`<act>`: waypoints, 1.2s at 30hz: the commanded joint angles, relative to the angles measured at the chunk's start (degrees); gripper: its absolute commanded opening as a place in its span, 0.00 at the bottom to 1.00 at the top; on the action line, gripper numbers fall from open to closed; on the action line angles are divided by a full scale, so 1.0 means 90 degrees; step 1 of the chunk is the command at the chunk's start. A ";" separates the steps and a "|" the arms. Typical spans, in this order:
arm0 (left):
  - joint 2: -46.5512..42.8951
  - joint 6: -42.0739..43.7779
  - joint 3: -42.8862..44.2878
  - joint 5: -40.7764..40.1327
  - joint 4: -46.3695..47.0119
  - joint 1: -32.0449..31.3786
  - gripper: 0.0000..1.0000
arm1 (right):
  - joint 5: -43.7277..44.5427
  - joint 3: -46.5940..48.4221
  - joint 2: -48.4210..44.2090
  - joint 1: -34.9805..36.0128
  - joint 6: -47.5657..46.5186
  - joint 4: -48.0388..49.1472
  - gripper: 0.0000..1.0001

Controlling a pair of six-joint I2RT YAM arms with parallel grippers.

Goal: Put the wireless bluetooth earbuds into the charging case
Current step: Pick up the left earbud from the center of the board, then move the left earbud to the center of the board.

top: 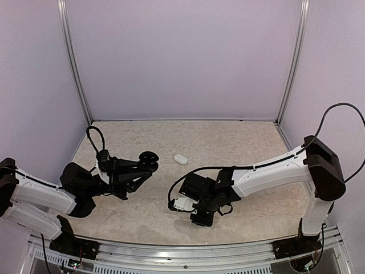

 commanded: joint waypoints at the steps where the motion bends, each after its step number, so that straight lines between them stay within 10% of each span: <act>1: -0.0039 0.0071 -0.0065 -0.0069 0.0071 0.0033 0.07 | 0.0122 0.0196 0.0206 0.0119 -0.0090 -0.0248 0.19; 26: 0.0355 -0.0631 0.0091 -0.0281 0.0669 0.0135 0.07 | -0.0290 -0.0975 -0.2138 -0.0389 0.0249 0.2359 0.02; 36: -0.0153 -0.0370 0.0078 -0.0527 -0.0246 0.0202 0.07 | -0.1009 -0.0094 -0.0857 -0.0598 0.0611 0.0107 0.02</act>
